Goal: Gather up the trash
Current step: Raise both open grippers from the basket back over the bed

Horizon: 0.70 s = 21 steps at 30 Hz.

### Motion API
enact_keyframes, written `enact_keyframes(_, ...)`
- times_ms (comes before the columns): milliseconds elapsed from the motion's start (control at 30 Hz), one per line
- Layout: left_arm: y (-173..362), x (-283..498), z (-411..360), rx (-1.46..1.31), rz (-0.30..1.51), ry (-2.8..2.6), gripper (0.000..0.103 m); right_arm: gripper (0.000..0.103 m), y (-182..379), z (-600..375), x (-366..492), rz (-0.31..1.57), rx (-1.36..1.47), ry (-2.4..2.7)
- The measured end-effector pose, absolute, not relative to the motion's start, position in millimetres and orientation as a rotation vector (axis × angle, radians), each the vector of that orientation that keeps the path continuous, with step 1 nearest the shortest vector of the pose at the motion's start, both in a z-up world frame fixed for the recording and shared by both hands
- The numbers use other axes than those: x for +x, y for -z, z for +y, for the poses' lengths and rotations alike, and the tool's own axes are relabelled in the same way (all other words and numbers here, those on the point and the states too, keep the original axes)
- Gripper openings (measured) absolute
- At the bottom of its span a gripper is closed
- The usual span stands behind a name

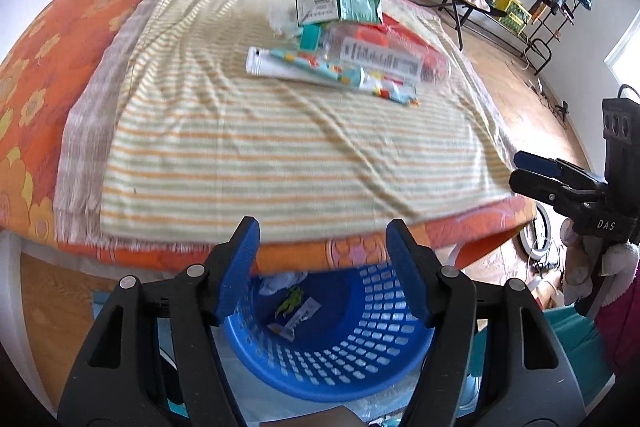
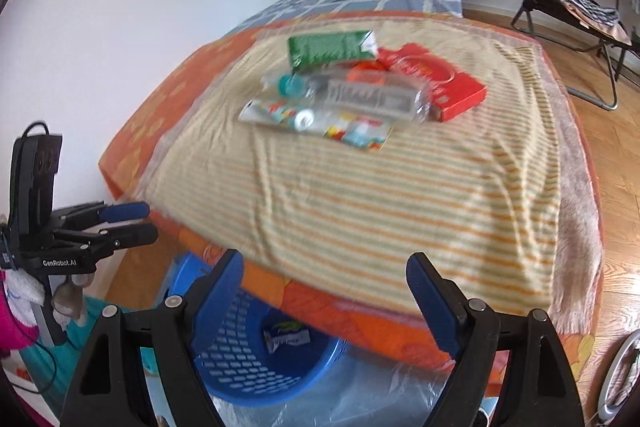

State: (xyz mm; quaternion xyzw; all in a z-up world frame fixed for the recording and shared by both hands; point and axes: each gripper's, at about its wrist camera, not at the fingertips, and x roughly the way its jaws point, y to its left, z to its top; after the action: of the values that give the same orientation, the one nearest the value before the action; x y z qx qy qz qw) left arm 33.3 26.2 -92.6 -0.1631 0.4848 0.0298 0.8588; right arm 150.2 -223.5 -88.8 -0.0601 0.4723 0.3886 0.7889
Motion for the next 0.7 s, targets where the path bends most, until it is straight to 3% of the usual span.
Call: enact_keyframes(700,75.1,154.7,92.2,-0.364,0.916,-0.114,0.068,0.088,68.7,-222.3,284.4,0.977,-0.026,-0.680)
